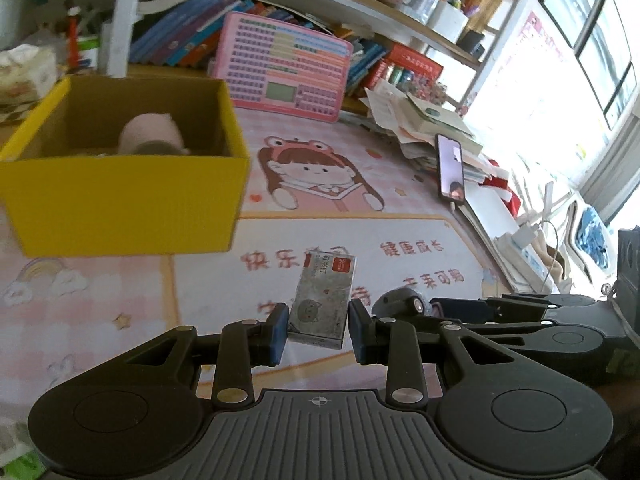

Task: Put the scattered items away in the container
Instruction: 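Carry the toy car and white card with both grippers toward the yellow box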

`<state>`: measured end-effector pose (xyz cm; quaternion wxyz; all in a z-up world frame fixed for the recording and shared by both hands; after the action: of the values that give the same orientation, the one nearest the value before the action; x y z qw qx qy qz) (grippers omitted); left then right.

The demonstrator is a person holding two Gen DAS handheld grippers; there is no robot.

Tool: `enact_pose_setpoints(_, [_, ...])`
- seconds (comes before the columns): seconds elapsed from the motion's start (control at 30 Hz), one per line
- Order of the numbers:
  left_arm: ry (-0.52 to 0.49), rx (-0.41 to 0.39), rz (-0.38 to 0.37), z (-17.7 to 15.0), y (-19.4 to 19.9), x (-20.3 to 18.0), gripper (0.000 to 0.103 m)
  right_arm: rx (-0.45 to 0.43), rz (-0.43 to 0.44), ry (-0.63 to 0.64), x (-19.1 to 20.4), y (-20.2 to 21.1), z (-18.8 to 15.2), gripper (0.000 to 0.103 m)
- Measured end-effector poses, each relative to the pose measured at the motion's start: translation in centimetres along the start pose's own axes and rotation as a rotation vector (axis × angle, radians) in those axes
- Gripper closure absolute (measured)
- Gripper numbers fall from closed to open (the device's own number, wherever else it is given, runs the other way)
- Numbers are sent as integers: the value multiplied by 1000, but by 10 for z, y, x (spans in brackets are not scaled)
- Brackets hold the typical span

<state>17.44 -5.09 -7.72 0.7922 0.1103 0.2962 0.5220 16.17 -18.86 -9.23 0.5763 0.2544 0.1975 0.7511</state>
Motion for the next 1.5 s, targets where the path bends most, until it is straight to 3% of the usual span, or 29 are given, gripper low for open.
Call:
enact_pose_setpoints(0.63, [156, -128, 133, 2, 85, 84, 73, -10, 145, 188, 110, 1, 4, 59])
enact_pose_setpoints(0.87, [168, -198, 153, 14, 106, 101, 73, -23, 184, 226, 137, -2, 12, 59])
enact_pose_setpoints(1.3, [215, -230, 159, 24, 110, 118, 73, -27, 214, 261, 156, -14, 21, 59])
enact_pose_setpoints(1.5, [205, -280, 138, 57, 98, 120, 73, -66, 215, 240, 154, -24, 52, 59])
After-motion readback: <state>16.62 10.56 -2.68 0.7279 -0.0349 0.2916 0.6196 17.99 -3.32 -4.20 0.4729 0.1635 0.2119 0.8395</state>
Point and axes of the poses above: each gripper's, at about its wrist camera, not at the fingertips, and y roughly against the way its jaws point, x to its left, z to its top, the point moved 10 cm from there along -y, roughly the way its jaws point, and after that the axes turned 13 degrees about -x, right-handed, at the moved point
